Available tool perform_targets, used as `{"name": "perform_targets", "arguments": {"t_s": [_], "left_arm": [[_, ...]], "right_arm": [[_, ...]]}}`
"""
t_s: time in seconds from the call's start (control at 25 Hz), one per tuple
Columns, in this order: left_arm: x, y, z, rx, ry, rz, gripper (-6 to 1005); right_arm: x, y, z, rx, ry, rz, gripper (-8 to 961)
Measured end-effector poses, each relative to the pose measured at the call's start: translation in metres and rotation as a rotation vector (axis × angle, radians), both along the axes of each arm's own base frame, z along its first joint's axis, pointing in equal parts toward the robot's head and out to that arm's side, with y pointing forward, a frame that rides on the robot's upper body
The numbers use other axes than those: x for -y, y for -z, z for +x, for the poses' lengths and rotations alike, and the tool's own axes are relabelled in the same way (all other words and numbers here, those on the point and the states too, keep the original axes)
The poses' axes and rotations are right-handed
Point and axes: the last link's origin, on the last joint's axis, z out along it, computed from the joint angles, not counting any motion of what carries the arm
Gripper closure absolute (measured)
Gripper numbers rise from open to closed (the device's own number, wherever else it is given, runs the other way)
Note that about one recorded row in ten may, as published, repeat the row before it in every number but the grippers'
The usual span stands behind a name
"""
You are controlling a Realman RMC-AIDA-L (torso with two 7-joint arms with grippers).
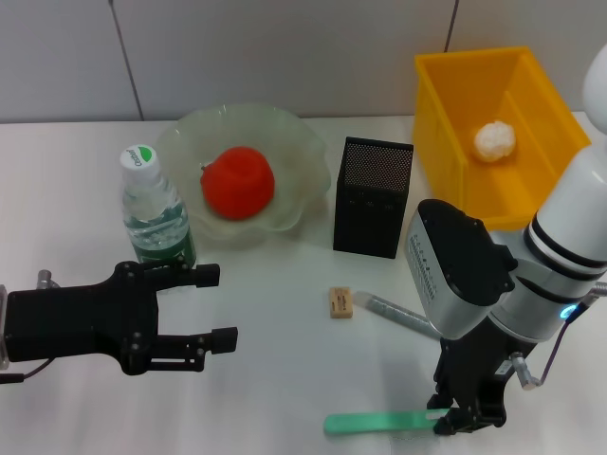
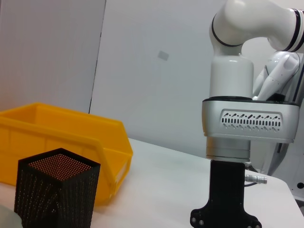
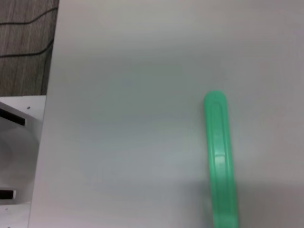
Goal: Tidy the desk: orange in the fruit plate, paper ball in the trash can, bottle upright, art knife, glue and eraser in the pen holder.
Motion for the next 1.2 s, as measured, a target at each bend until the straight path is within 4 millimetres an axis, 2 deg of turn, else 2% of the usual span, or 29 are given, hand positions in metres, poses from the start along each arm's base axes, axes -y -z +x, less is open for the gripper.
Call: {"name": "perform_targets", "arguments": {"t_s": [0.2, 0.52, 0.72, 1.2], "left_arm": [[0.0, -0.001, 0.0, 0.0, -0.002, -0.001, 137], [-0.002, -0.004, 0.001, 0.011, -0.002, 0.004, 137], [-0.001, -0.002, 0.002, 0.017, 0.0, -0.001, 137], [-0.003, -0.006, 0.014, 0.093, 0.021, 0.008, 137]], "right_arm": [[-0.001, -0.003, -0.004, -0.042, 0.002, 0.017, 768], [-0.009, -0.042, -0.019, -0.249, 0.051, 0.069, 771], [-0.01, -0.056, -0.015, -0.343, 0.086, 0.094, 771], [-0.003, -0.073, -0.001, -0.512, 0.104, 0.177, 770]]}}
